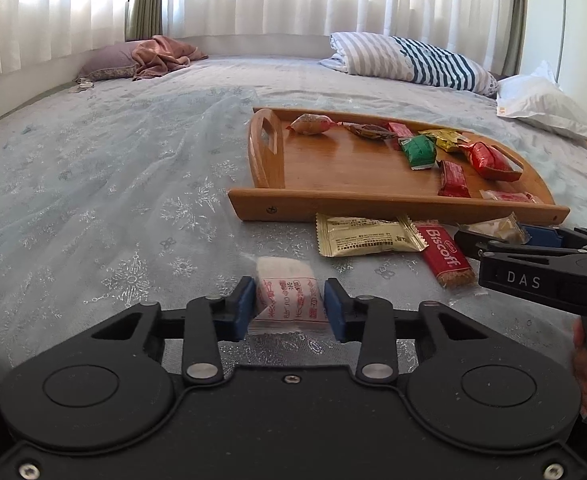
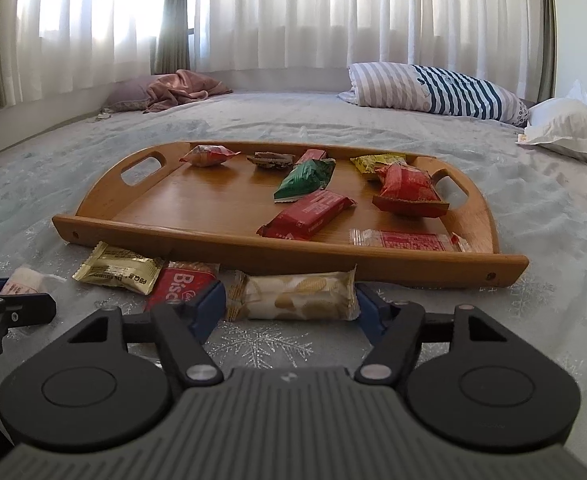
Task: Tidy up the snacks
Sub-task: 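Grasp a white-and-red packet from the pile with the left tool, then grasp a gold-wrapped snack stick with the right tool while the left tool holds the white packet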
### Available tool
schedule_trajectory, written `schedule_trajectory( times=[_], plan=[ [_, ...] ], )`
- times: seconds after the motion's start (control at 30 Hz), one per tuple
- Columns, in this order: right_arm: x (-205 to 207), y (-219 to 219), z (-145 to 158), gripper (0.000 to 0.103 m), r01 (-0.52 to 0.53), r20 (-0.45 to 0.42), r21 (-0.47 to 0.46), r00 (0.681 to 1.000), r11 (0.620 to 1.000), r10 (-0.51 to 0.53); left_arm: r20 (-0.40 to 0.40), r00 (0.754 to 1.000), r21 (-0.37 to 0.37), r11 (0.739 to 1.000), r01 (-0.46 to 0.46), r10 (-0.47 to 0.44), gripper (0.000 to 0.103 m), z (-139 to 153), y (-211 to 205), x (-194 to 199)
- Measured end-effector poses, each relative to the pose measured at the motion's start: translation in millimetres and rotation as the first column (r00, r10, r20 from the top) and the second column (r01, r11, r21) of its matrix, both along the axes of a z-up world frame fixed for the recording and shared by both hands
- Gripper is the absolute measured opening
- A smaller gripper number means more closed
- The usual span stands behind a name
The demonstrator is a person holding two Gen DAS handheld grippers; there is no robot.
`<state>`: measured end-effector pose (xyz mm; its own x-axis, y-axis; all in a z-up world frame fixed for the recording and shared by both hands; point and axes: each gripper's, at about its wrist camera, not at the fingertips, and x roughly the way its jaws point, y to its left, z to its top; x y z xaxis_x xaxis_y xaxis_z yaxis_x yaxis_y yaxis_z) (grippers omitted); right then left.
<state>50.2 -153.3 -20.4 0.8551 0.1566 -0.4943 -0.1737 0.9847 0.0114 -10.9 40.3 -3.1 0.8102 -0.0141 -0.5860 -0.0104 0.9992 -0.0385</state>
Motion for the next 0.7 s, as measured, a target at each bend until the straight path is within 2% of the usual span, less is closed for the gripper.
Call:
schedule_trajectory(
  times=[0.13, 0.3, 0.63, 0.7],
  plan=[
    [-3, 0, 1, 0.067, 0.006, 0.01, 0.01, 1.0, 1.0, -0.006, 0.001, 1.0, -0.007, 1.0, 0.0, 0.0, 0.032, 2, 0, 0],
    [-5, -3, 6, 0.056, 0.019, 0.016, 0.021, 1.0, 1.0, -0.019, 0.027, 1.0, -0.012, 1.0, 0.003, -0.003, 0.032, 11, 2, -1],
    [-8, -7, 11, 0.055, 0.028, 0.015, 0.031, 0.999, 0.999, -0.028, 0.066, 0.998, 0.005, 1.0, 0.007, -0.008, 0.032, 22, 2, -7],
    [-8, -9, 13, 0.051, 0.036, 0.019, 0.033, 0.999, 0.999, -0.037, 0.079, 0.997, 0.006, 1.0, 0.008, -0.008, 0.032, 26, 2, -8]
  ],
)
